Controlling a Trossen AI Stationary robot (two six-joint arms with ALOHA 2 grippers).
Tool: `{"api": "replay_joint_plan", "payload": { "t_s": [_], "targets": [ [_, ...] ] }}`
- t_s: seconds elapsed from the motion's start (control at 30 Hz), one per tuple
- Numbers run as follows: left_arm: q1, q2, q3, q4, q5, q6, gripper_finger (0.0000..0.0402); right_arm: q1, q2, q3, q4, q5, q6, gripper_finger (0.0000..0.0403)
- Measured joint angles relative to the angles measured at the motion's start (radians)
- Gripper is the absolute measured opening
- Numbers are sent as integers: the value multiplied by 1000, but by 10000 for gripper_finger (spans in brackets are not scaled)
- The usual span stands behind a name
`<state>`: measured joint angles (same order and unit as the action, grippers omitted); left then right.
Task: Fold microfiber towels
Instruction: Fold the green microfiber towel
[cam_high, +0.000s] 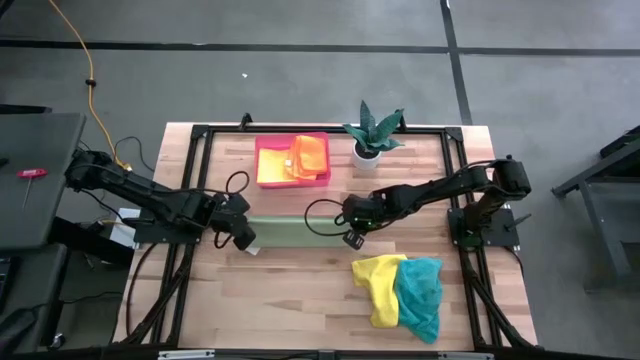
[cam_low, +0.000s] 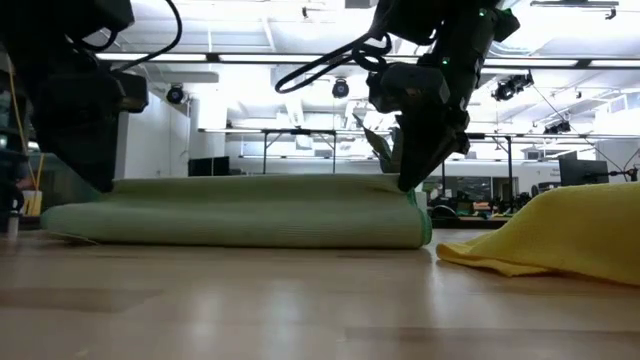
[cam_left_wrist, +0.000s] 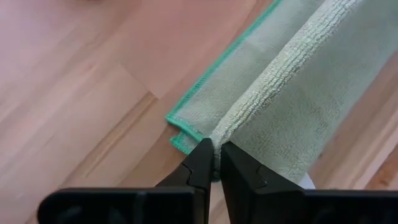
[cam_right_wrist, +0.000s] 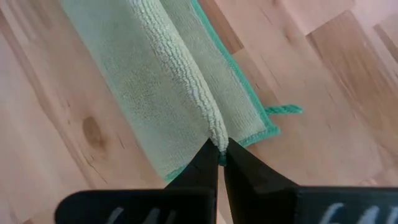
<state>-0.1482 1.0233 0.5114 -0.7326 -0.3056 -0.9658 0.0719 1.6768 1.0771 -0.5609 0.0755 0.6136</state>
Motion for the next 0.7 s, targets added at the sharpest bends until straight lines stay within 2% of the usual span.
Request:
{"api": "replay_joint_plan", "payload": {
  "t_s": [0.27, 0.5, 0.7],
  "targets": [
    [0, 0, 0, -2, -17, -3, 46, 0, 0, 0, 0, 4, -9, 14],
    [0, -2, 0, -25, -17, 1, 80, -3, 0, 1, -1, 79, -11, 101],
    [0, -64, 0, -61, 3, 27, 131, -45, 0, 57, -68, 89, -98, 167]
  ]
}}
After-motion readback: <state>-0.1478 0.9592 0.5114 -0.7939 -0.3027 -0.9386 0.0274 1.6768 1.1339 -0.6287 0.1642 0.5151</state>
